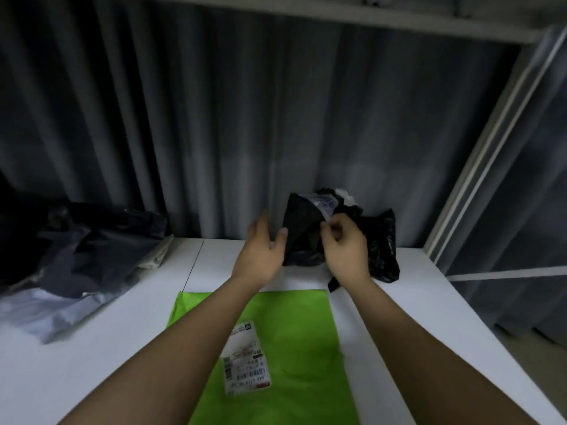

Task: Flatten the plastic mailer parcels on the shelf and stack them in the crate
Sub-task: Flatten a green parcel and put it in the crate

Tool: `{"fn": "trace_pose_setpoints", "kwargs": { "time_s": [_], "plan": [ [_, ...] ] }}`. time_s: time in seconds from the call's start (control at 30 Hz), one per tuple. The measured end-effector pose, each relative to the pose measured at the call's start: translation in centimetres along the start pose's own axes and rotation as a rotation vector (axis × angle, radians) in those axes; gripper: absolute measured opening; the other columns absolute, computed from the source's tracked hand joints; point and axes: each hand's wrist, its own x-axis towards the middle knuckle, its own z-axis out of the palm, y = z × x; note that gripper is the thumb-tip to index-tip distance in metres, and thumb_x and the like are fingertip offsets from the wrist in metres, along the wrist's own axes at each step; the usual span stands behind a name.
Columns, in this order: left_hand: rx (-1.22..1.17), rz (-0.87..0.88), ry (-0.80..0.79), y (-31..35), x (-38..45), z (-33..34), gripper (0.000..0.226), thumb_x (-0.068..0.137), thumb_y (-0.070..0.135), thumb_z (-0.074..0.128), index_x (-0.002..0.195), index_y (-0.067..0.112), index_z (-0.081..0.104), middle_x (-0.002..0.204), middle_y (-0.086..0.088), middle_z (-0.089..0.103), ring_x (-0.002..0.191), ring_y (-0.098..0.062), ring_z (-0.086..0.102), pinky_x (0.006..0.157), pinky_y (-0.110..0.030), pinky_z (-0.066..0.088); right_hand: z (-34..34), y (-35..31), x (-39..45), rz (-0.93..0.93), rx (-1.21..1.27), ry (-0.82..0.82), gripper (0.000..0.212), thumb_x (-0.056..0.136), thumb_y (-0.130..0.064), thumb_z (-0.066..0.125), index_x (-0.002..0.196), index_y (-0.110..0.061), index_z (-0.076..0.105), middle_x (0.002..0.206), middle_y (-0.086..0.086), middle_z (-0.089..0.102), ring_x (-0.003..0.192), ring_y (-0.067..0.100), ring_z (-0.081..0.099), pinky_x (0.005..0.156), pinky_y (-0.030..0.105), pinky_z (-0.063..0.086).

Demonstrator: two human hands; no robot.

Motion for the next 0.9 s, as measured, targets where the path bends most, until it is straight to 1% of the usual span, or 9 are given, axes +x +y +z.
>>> {"fn": "trace_pose_setpoints", "kwargs": {
  "time_s": [0.1,0.17,0.27,0.4,0.57,0.7,0.77,0.83,0.9],
  "plan": [
    [-0.029,0.067,-0.028,2.2,-2.1,-2.2,0.074,0.096,0.026,0.053,0.153,0.021,0.005,0.157,-0.007,0.014,0.14,-0.019,0.028,0.102,-0.018,0.023,-0.7,-2.9,-3.1,-0.071,-0.067,-0.036,0.008,0.089,-0.029,0.052,0.086,-0.022,0.053,0.073,0.003,0.06,0.07,0.022,0.058,0.065,0.034,0.047],
    [0.016,0.069,-0.065,3.3,-4.3,-3.9,0.081,0.092,0.018,0.055,0.153,0.026,0.002,0.157,-0.008,0.01,0.14,-0.02,0.028,0.1,-0.018,0.024,-1.3,-5.2,-5.7,-0.112,-0.084,-0.082,0.008,0.09,-0.024,0.053,0.088,-0.017,0.054,0.069,0.002,0.057,0.066,0.02,0.053,0.063,0.035,0.043],
    [0.088,0.122,-0.088,4.3,-7.8,-5.8,0.087,0.086,0.011,0.055,0.151,0.037,0.005,0.157,-0.009,0.0,0.142,-0.028,0.024,0.11,-0.031,0.029,-2.7,-8.3,-9.1,-0.174,-0.131,-0.144,0.006,0.093,-0.012,0.053,0.089,-0.007,0.054,0.07,-0.005,0.051,0.069,0.011,0.045,0.065,0.035,0.036],
    [0.34,0.229,-0.19,4.7,-11.6,-7.2,0.088,0.081,0.017,0.06,0.15,0.042,0.011,0.158,-0.007,-0.009,0.146,-0.029,-0.002,0.116,-0.045,0.019,-3.5,-9.4,-11.9,-0.272,-0.299,-0.209,0.011,0.095,-0.016,0.049,0.096,-0.008,0.056,0.093,0.007,0.061,0.087,0.027,0.055,0.073,0.042,0.045],
    [0.459,0.322,-0.076,4.2,-16.1,-8.5,0.061,0.086,0.023,0.061,0.142,0.028,0.036,0.153,-0.006,0.016,0.137,-0.028,0.024,0.102,-0.045,0.039,-4.0,-11.6,-15.9,-0.443,-0.25,-0.222,0.029,0.091,-0.031,0.043,0.094,-0.01,0.062,0.097,0.002,0.062,0.093,0.018,0.053,0.085,0.035,0.045],
    [0.419,0.28,-0.015,2.1,-17.2,-10.0,0.04,0.086,0.015,0.062,0.124,0.015,0.046,0.134,-0.004,0.04,0.123,-0.026,0.04,0.087,-0.038,0.045,-4.7,-11.8,-17.9,-0.332,-0.222,-0.192,0.036,0.082,-0.033,0.041,0.106,-0.015,0.061,0.117,0.002,0.057,0.111,0.017,0.045,0.097,0.039,0.042],
    [0.369,0.28,0.017,0.9,-17.4,-10.6,0.029,0.087,0.016,0.063,0.113,0.011,0.05,0.124,-0.005,0.046,0.114,-0.027,0.046,0.088,-0.038,0.045,-5.2,-11.4,-18.4,-0.214,-0.343,-0.242,0.057,0.074,-0.034,0.044,0.129,-0.018,0.051,0.14,0.007,0.041,0.131,0.023,0.03,0.11,0.046,0.028],
    [0.321,0.301,0.041,0.2,-17.8,-11.0,0.018,0.088,0.016,0.062,0.101,0.01,0.052,0.113,-0.004,0.049,0.104,-0.024,0.049,0.083,-0.036,0.044,-5.5,-10.8,-18.7,-0.056,-0.503,-0.415,0.082,0.077,-0.032,0.055,0.15,-0.026,0.019,0.157,0.007,0.013,0.144,0.025,0.006,0.117,0.05,0.008],
    [0.274,0.332,0.036,-0.4,-18.1,-11.3,0.01,0.089,0.015,0.062,0.093,0.01,0.053,0.104,0.0,0.049,0.094,-0.02,0.051,0.078,-0.03,0.043,-5.4,-10.1,-19.0,0.025,-0.569,-0.514,0.1,0.079,-0.03,0.063,0.152,-0.029,-0.005,0.158,0.003,0.008,0.145,0.026,0.006,0.117,0.051,0.006]
  ]
}}
